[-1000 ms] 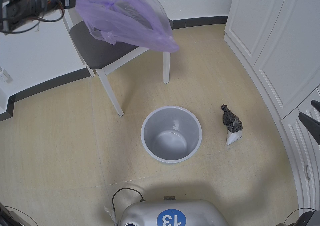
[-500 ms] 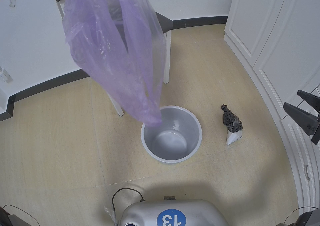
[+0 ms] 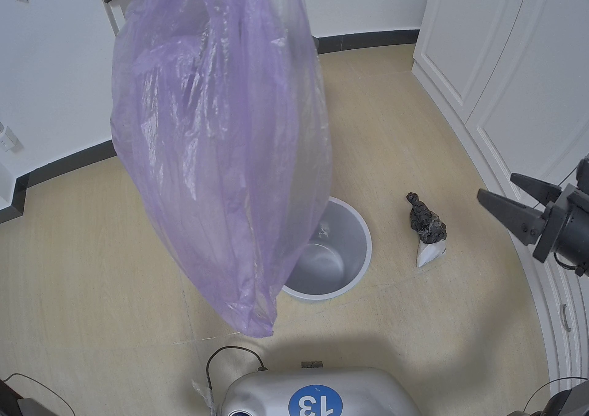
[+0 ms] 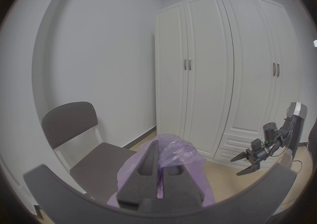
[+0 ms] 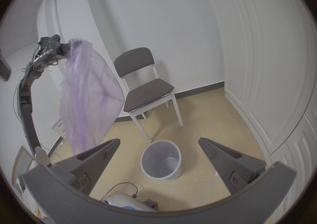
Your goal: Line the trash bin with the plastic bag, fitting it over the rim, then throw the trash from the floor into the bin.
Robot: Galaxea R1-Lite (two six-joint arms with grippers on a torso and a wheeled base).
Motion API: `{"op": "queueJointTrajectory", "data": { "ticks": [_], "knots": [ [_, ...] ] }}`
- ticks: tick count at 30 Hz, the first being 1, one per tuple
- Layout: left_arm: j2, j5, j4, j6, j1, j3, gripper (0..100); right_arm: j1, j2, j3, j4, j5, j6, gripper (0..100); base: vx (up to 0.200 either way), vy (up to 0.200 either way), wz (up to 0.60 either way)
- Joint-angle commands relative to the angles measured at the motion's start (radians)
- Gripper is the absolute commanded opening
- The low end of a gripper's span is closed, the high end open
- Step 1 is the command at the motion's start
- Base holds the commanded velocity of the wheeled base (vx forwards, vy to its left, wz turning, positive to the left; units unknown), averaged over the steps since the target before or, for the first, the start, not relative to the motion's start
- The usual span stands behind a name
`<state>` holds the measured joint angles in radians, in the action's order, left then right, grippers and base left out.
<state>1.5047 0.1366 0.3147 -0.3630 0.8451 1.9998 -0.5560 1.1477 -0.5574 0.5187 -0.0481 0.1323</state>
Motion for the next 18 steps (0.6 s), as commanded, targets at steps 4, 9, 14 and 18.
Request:
{"op": "queueJointTrajectory", "data": {
  "ticks": [4, 9, 14, 18],
  "knots": [
    [-0.001, 0.006, 0.004, -0.001, 0.029, 0.000, 0, -0.117, 0.096, 0.028, 0.026, -0.039, 0.053, 100, 0.000, 0.000, 0.00],
    [-0.003, 0.043, 0.009, -0.001, 0.026, 0.000, 0, -0.285, 0.126, 0.024, 0.027, -0.127, 0.082, 100, 0.000, 0.000, 0.00],
    [-0.017, 0.043, 0.050, -0.001, 0.020, 0.000, 0, -0.414, 0.219, -0.006, 0.061, -0.233, 0.116, 100, 0.000, 0.000, 0.00],
    [-0.017, 0.044, 0.063, -0.001, 0.020, 0.000, 0, -0.430, 0.288, -0.007, 0.099, -0.239, 0.119, 100, 0.000, 0.000, 0.00]
  ]
}}
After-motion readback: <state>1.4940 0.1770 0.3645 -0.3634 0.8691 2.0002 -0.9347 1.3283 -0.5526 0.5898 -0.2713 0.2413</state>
